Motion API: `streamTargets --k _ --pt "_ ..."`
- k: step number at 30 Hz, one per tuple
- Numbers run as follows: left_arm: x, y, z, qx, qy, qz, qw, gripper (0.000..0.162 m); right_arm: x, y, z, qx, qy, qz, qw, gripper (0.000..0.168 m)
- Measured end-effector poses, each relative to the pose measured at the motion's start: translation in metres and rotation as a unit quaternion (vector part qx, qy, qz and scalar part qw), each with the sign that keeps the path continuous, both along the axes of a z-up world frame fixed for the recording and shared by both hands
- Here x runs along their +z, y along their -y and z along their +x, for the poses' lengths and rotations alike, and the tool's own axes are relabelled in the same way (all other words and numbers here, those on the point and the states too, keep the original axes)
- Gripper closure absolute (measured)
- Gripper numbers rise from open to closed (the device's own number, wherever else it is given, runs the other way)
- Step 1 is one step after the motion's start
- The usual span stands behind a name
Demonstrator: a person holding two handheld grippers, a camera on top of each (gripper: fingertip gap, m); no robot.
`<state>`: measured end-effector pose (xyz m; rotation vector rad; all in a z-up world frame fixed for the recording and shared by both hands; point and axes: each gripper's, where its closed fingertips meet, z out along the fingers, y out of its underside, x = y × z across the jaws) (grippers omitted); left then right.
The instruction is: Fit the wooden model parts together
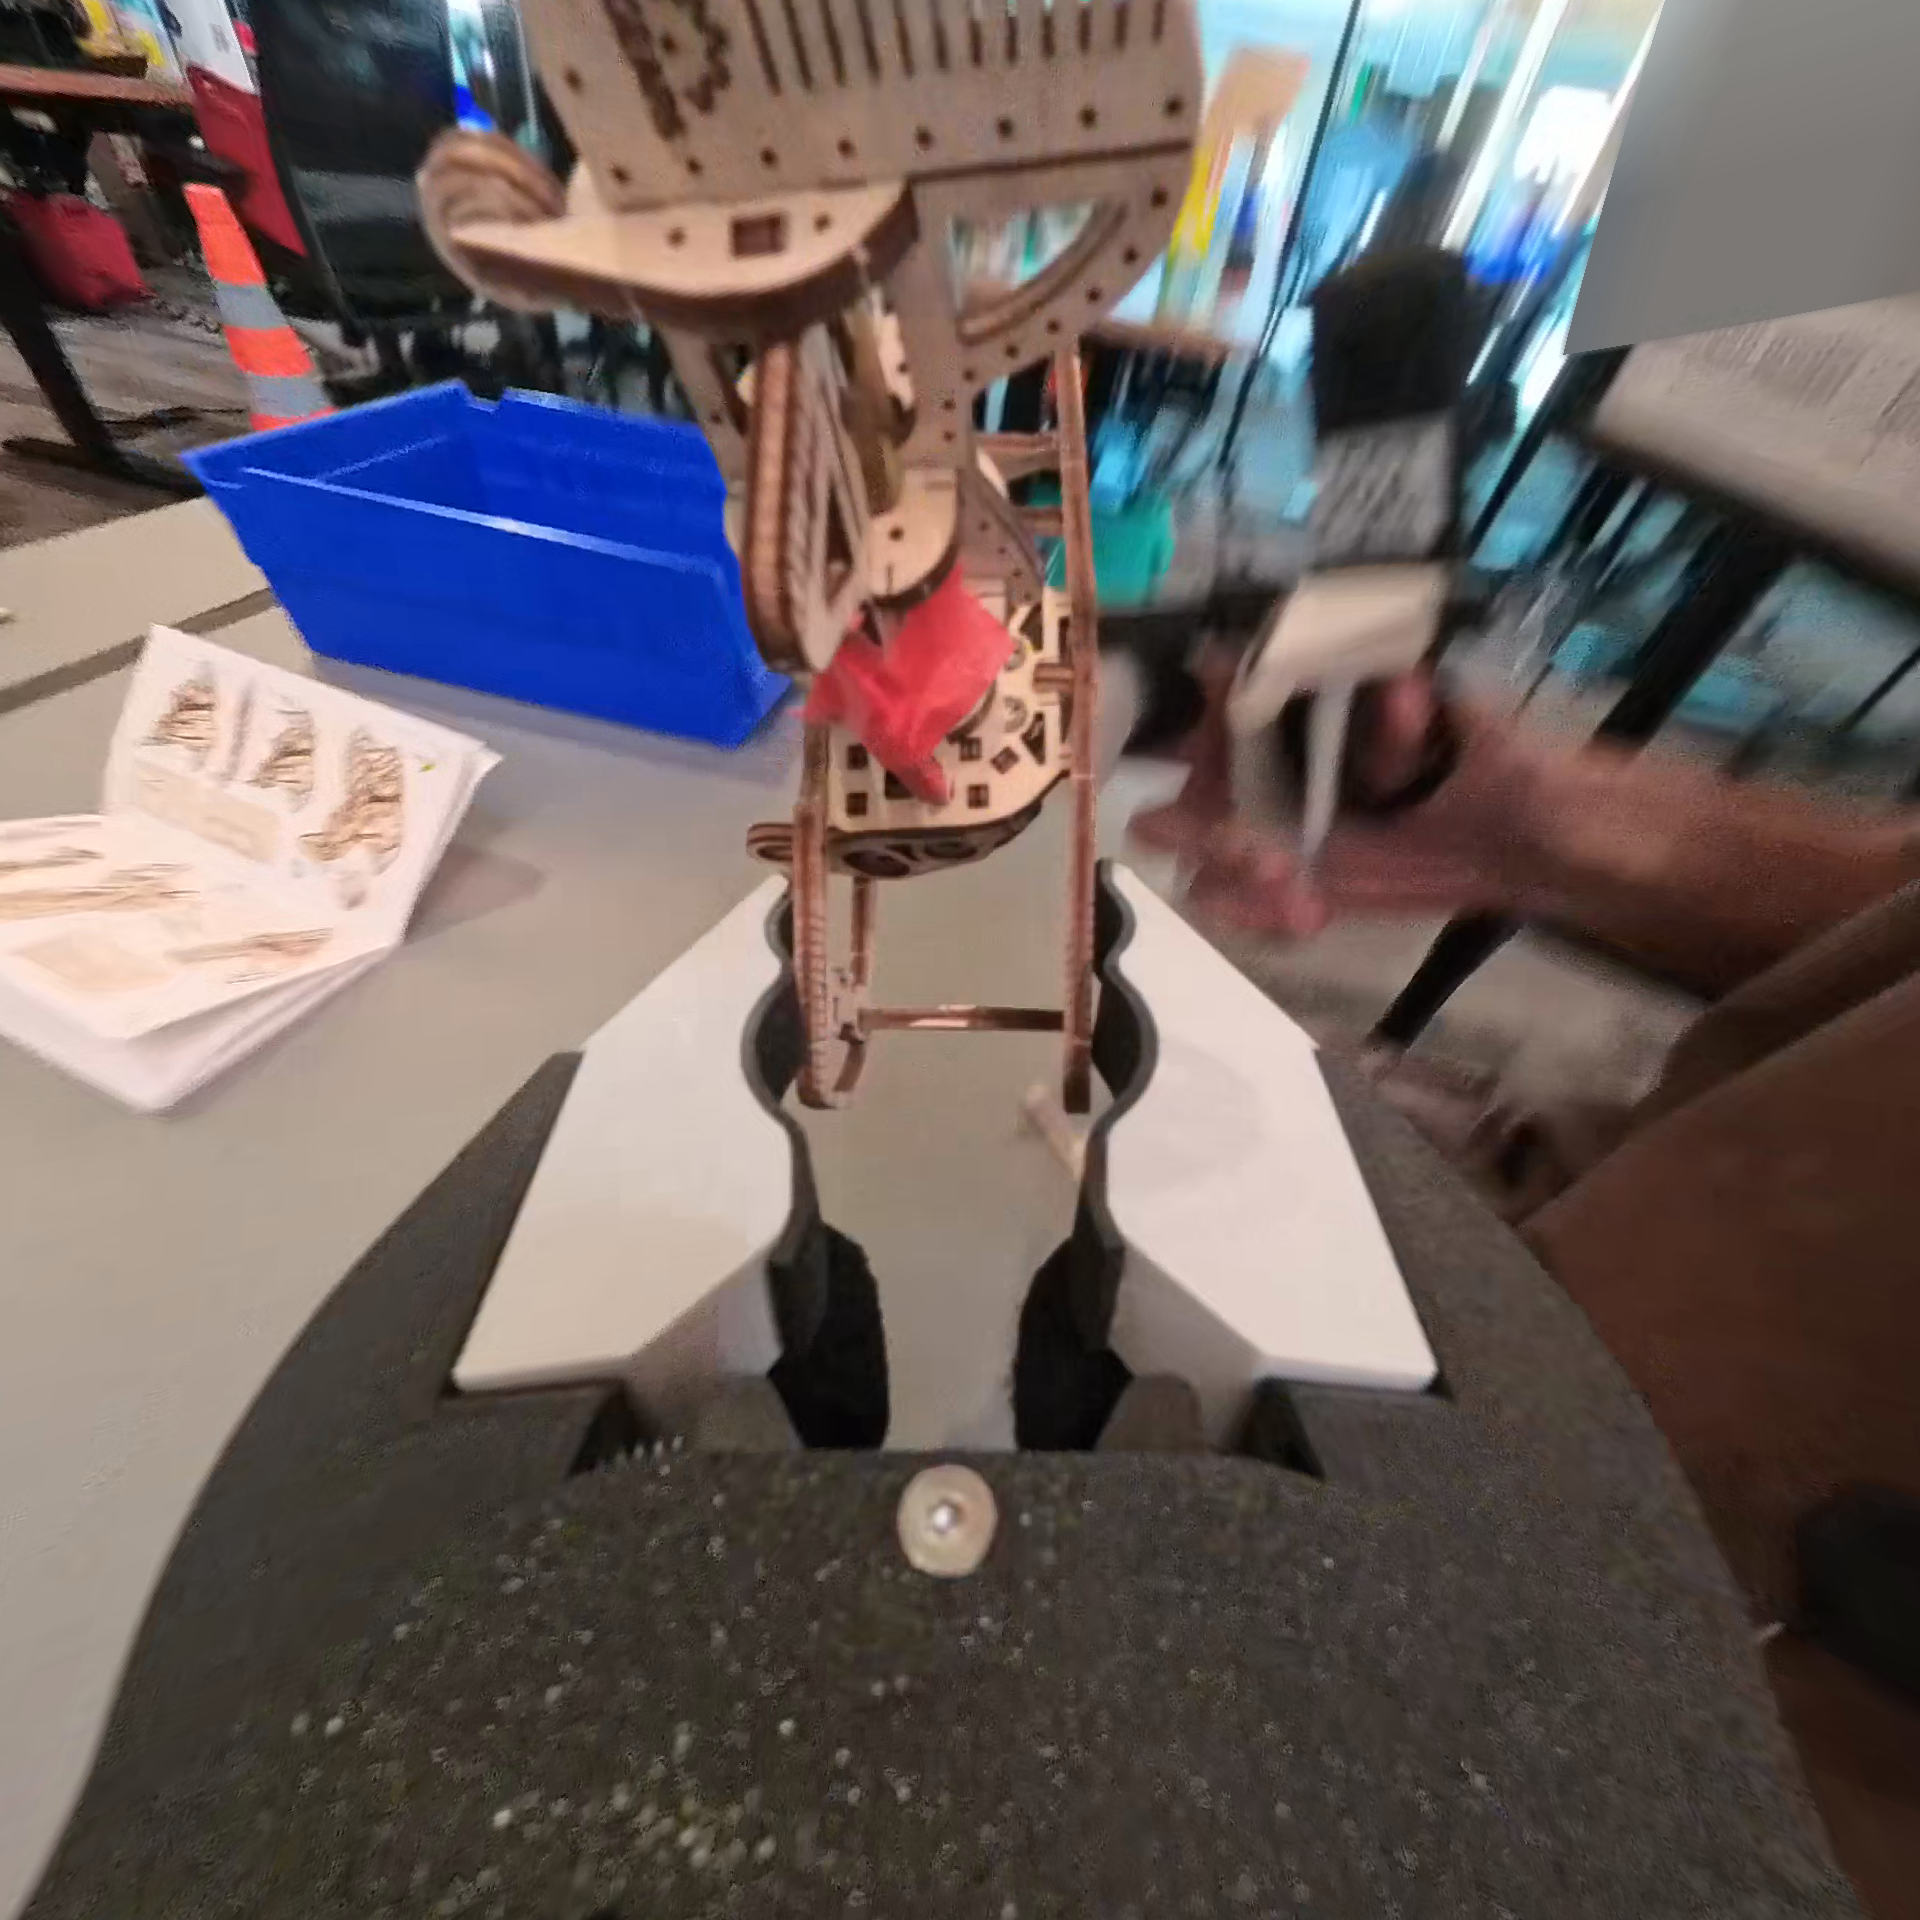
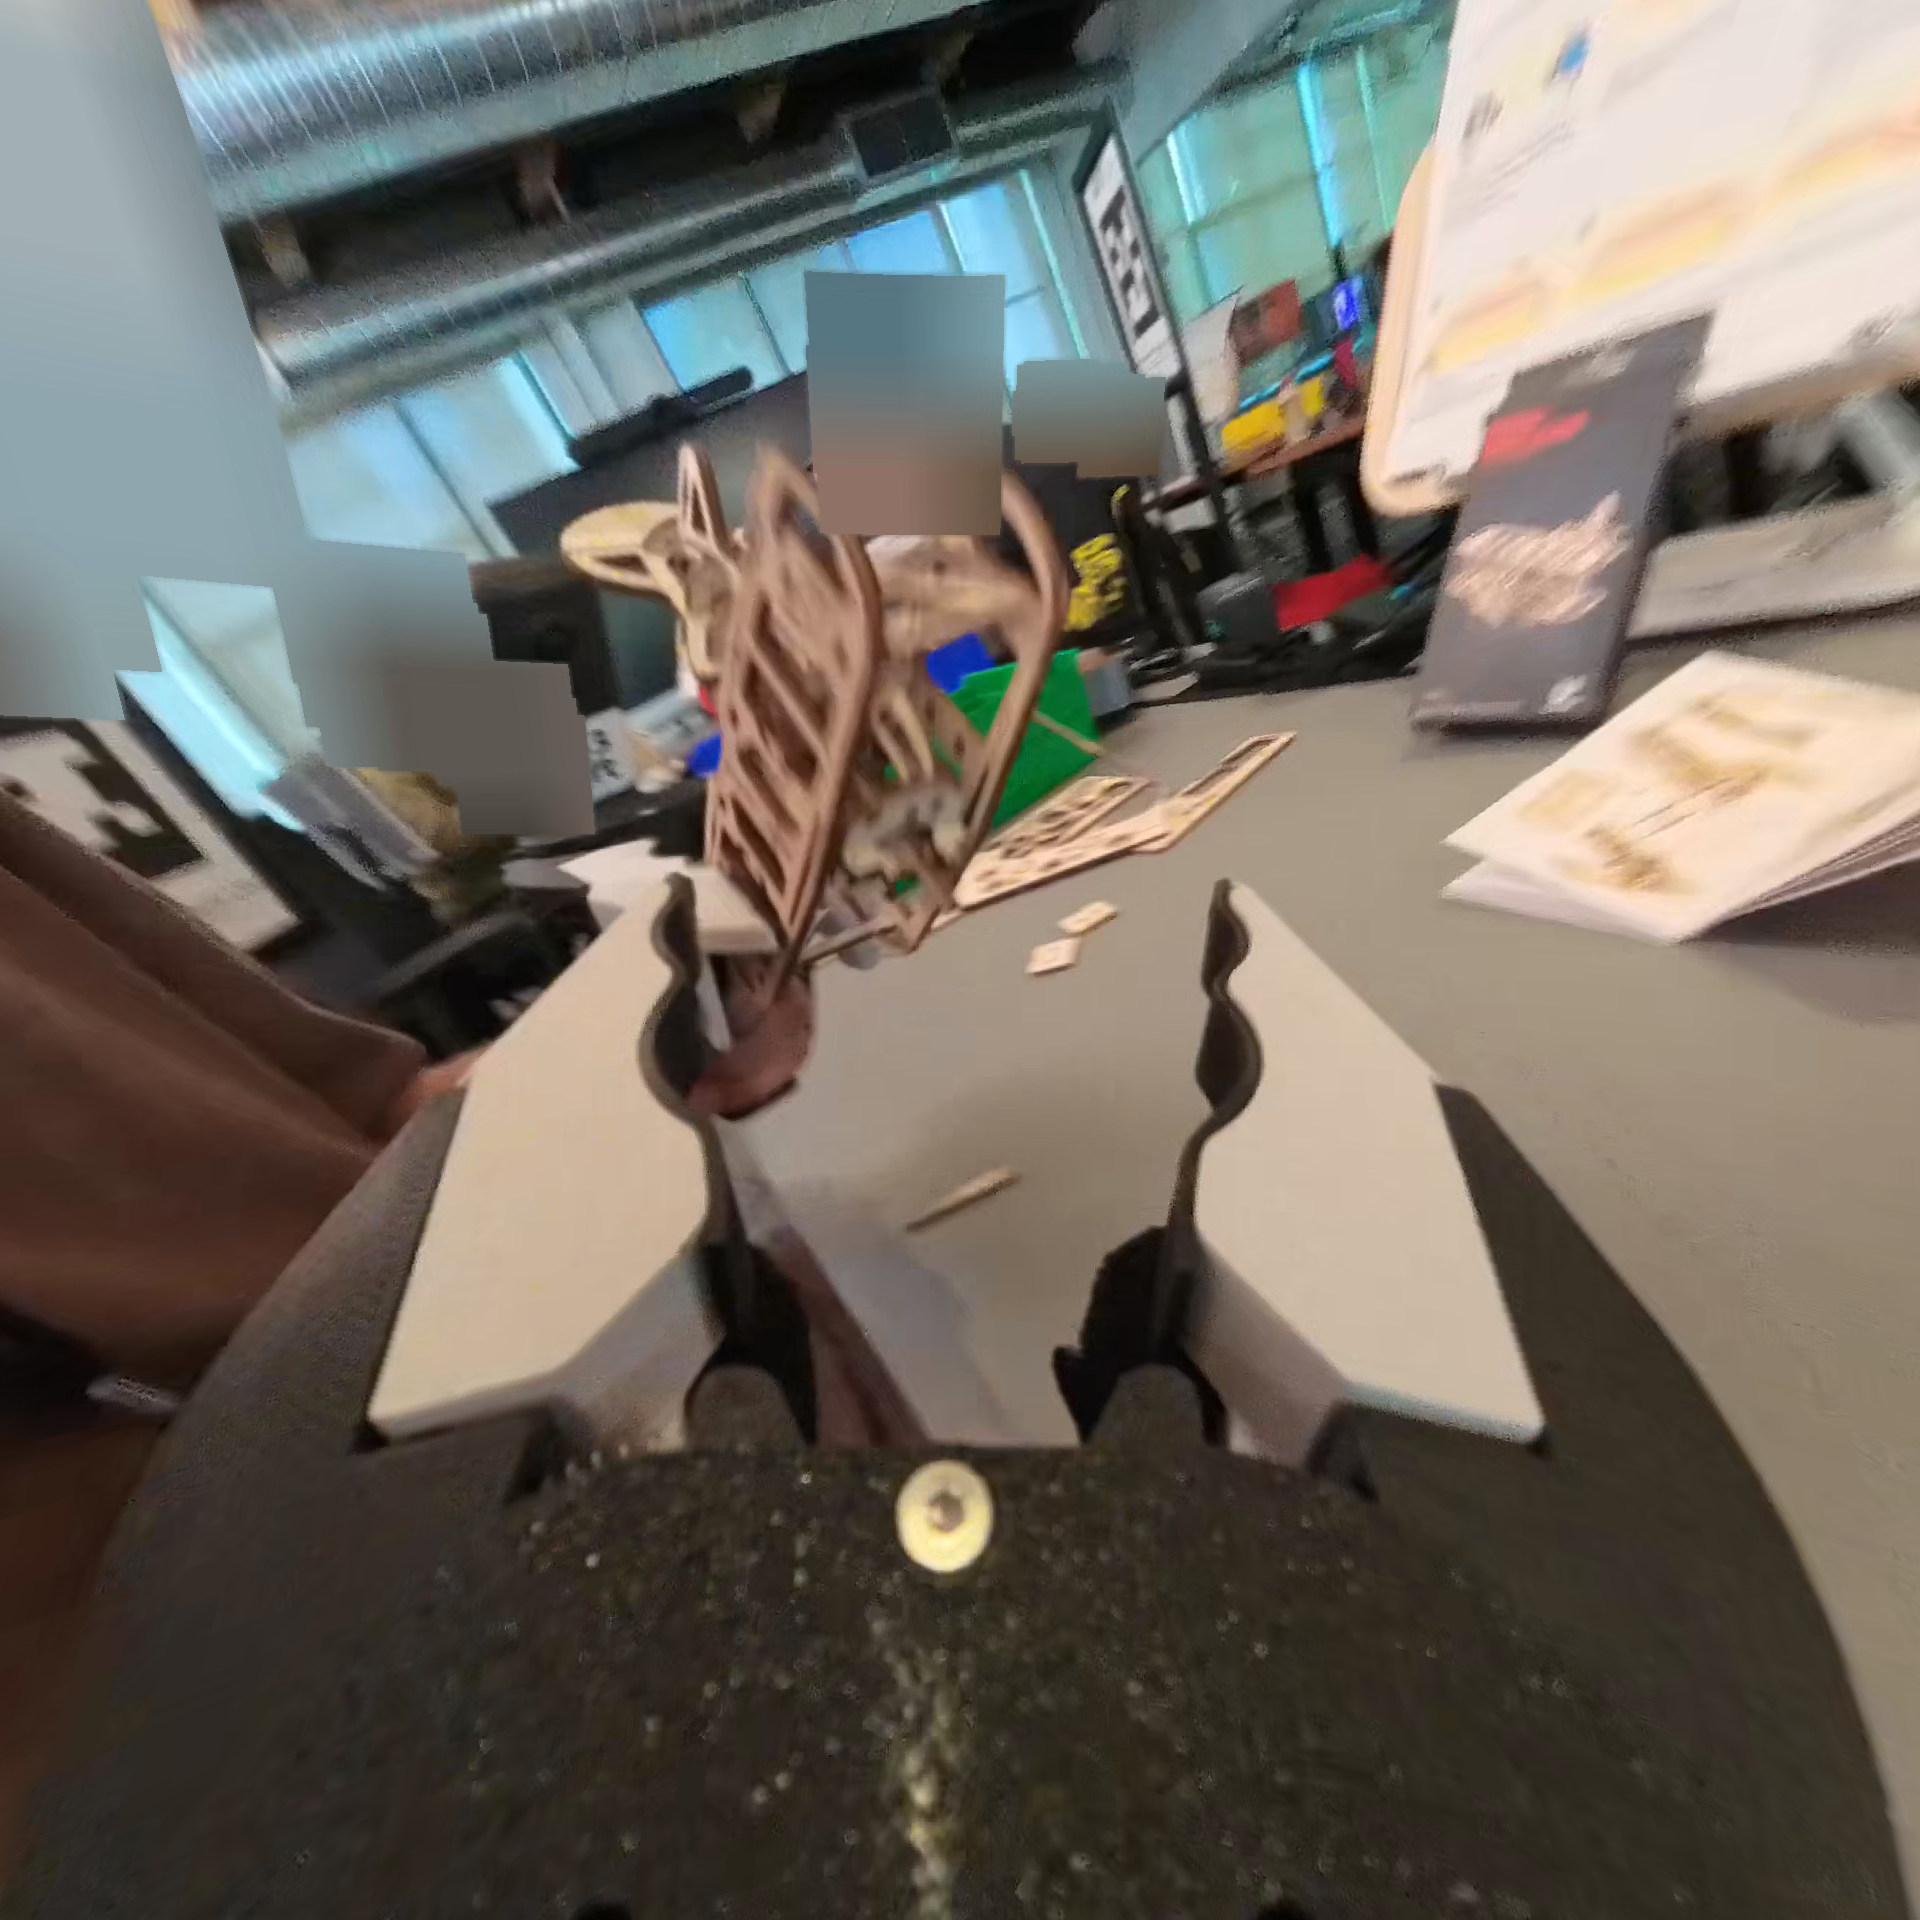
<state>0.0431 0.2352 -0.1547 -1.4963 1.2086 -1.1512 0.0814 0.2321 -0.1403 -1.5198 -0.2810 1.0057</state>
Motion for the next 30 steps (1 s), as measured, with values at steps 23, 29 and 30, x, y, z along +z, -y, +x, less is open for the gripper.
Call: streamTargets --k 23,29,30 --pt "-0.001 0.025 0.019 -0.03 0.056 -0.157 0.986 0.072 0.004 0.013 -0.05 0.086 -0.078 -0.074 0.99 0.114" --pt "0.001 0.04 0.014 -0.103 0.07 -0.234 0.964 0.053 -0.008 0.012 -0.047 0.09 -0.064 -0.107 0.988 0.114" --pt "0.002 0.048 0.012 -0.134 0.072 -0.248 0.957 0.055 -0.009 0.012 -0.046 0.097 -0.068 -0.111 0.987 0.114"
